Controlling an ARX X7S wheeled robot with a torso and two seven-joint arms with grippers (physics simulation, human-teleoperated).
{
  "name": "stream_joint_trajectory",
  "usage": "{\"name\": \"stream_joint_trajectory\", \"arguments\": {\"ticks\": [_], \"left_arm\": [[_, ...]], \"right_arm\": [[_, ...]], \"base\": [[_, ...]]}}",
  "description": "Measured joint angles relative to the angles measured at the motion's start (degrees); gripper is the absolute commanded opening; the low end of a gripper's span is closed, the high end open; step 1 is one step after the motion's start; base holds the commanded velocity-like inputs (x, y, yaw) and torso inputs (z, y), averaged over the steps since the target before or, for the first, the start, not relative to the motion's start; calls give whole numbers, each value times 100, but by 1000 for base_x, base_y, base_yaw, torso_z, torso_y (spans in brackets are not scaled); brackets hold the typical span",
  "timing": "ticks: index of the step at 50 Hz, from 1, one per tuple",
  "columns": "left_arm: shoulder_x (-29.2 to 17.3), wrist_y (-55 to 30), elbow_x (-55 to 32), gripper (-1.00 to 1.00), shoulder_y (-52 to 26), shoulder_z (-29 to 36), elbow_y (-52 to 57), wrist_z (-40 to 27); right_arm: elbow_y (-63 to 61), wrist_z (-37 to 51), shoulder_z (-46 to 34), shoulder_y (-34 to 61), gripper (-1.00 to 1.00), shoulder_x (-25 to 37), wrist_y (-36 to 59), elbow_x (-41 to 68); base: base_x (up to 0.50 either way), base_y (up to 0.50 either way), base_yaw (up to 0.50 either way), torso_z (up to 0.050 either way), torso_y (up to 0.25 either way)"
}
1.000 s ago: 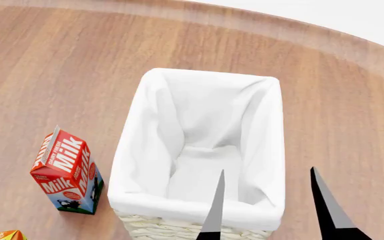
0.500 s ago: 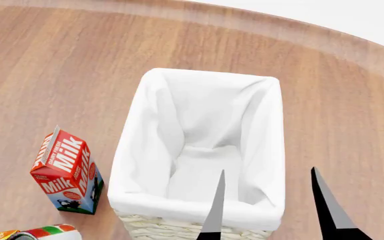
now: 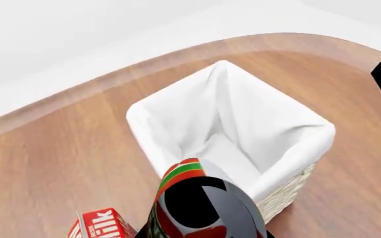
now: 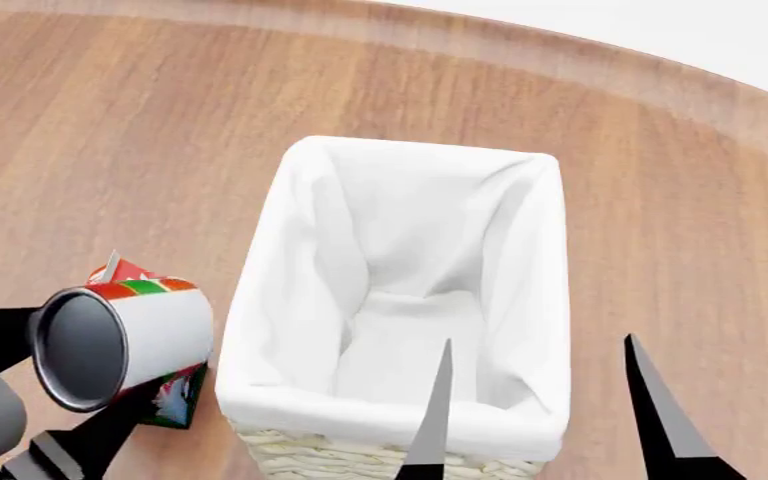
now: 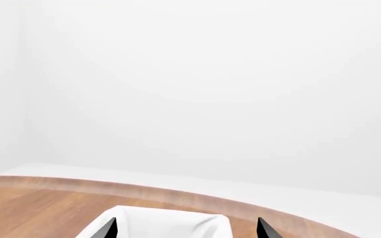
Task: Pick up the tomato sauce, and put it in the basket.
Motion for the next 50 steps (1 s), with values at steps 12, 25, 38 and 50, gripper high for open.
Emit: {"name": "stream_joint_trajectory", "arguments": {"ticks": [12,25,38,50], "left_arm": [[734,-91,287,-100,-904,370,-643,68],[1454,-195,1261,-100,-1581,689,-1565,700],[1998,-173,2492,-100,-2137,1210,-2612,1554],[2375,63,3524,-100,-2429,1769,-3494,2271]], "right_arm": [[6,14,0,13,100,15,-14,23],[52,16,-23,22,100,20,-51,30],[71,25,-57,38,100,22,-60,33],[90,32,-83,56,100,24,-67,37]], "base": [[0,0,0,0,0],[0,0,0,0,0],[0,0,0,0,0],[0,0,0,0,0]]}}
